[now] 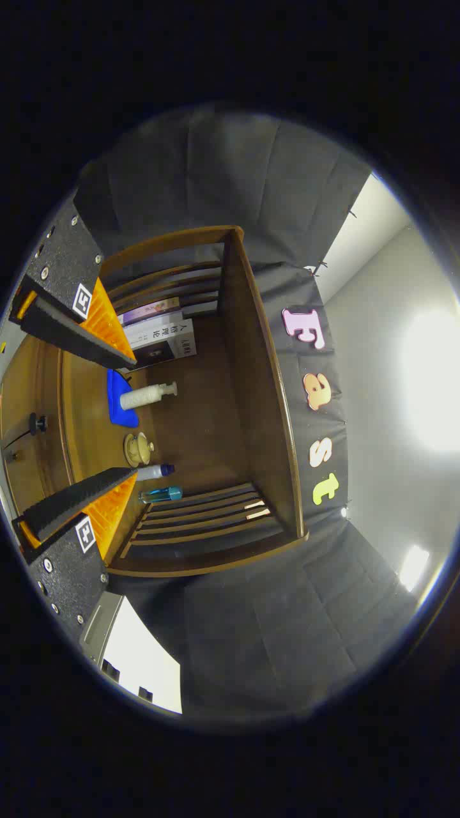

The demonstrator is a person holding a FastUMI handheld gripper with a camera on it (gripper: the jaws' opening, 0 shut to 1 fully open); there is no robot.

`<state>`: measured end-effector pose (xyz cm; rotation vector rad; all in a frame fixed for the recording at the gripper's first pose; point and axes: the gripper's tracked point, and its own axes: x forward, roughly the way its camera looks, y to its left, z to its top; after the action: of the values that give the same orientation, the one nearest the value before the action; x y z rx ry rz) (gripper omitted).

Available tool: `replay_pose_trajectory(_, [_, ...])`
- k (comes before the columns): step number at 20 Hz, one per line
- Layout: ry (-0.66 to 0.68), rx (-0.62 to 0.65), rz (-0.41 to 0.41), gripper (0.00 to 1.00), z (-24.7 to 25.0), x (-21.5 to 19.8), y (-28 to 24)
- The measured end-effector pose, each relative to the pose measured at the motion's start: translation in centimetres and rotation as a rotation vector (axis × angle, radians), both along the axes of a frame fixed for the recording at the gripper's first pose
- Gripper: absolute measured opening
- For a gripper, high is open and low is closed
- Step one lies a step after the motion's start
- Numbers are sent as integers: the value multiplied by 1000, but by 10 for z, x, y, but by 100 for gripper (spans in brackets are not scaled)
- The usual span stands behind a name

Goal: Pull open the drawer, take out the items inside it, and place them on the countertop above the cabinet.

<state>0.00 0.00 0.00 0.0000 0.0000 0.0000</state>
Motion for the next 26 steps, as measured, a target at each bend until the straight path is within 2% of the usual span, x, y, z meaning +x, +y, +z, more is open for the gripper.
replay_pose_trajectory(5, [11, 30, 14, 96, -6, 1, 4])
replay_pose_trajectory(13, [11, 8, -6, 96, -6, 3, -4])
replay_pose_trajectory(22, [30, -67, 6, 95, -13, 4, 4])
replay_pose_trajectory(26, [7, -156, -4, 95, -7, 10, 6])
